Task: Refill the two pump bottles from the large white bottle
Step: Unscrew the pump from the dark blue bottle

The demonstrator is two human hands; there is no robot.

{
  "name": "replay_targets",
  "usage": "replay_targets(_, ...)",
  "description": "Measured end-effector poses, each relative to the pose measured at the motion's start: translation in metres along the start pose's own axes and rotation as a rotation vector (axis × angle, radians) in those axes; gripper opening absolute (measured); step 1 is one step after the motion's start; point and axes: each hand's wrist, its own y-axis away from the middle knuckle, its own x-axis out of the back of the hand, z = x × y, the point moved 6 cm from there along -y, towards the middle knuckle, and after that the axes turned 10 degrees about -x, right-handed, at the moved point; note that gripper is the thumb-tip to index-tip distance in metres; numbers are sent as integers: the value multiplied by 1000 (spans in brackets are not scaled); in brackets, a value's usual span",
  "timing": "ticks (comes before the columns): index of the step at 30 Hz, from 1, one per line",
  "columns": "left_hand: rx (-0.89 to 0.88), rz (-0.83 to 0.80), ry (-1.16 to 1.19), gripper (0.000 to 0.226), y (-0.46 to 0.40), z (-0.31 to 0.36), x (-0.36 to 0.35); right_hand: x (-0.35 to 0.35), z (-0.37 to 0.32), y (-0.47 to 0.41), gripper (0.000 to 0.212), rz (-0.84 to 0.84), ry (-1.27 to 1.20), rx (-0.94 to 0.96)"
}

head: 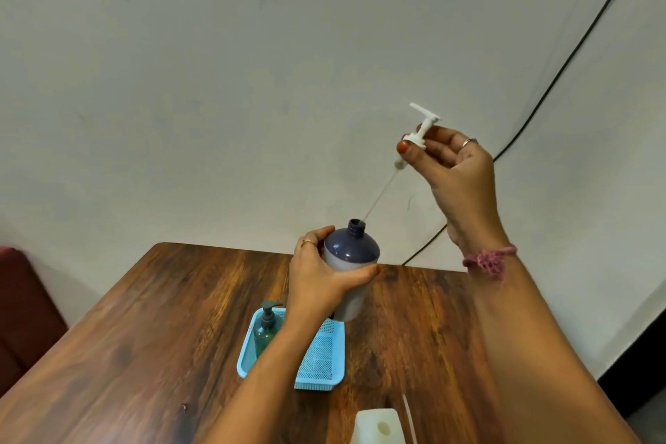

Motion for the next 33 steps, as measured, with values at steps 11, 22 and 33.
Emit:
replay_targets(11,43,14,13,90,2,-21,45,-37,-6,0,42,-2,-21,-5)
replay_targets(22,6,-24,45,87,1,-48,85,-63,33,25,44,146,-111,-71)
replay_targets(33,120,-90,74,86,61,-127,127,-68,162,141,37,351,-19,-159)
